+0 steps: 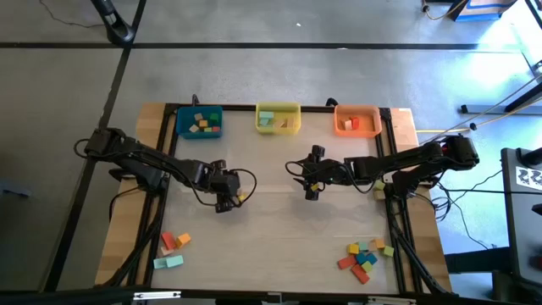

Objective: Sort blocks by size
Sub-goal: Put the brown rectangle block into the yellow bin

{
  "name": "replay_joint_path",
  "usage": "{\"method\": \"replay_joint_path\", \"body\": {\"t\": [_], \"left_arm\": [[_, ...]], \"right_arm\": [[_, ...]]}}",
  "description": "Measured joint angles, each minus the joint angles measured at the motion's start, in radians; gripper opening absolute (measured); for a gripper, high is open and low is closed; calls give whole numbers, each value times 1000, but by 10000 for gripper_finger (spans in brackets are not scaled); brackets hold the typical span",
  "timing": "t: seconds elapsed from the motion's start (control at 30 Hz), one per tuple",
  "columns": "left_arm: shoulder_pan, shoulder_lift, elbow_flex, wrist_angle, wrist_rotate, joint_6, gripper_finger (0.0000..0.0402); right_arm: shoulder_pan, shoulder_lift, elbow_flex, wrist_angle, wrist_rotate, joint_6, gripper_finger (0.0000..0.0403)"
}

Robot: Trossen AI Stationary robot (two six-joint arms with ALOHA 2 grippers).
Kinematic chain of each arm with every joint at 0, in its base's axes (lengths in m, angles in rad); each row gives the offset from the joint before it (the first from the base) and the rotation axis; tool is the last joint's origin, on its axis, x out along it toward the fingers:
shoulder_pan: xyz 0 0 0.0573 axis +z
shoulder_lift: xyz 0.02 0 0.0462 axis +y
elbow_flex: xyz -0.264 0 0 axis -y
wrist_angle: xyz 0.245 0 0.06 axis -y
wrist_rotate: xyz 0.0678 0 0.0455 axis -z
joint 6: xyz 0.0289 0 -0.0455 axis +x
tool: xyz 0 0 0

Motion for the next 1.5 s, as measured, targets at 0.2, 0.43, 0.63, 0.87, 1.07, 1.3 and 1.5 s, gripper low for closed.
{"method": "replay_joint_path", "body": {"t": [0.2,0.43,0.63,0.87,1.07,1.3,1.5], "left_arm": [[35,0,-48,70,59,7,214],[77,0,-123,224,158,36,213],[79,0,-181,303,160,50,212],[79,-1,-208,342,151,47,212],[78,-2,-224,376,150,57,177],[78,-2,-224,379,148,62,114],[83,3,-170,409,82,43,125]], "right_arm": [[0,0,0,0,0,0,276],[0,0,0,0,0,0,276],[0,0,0,0,0,0,276],[0,0,0,0,0,0,276],[0,0,0,0,0,0,276],[0,0,0,0,0,0,276],[0,0,0,6,0,-7,276]]}}
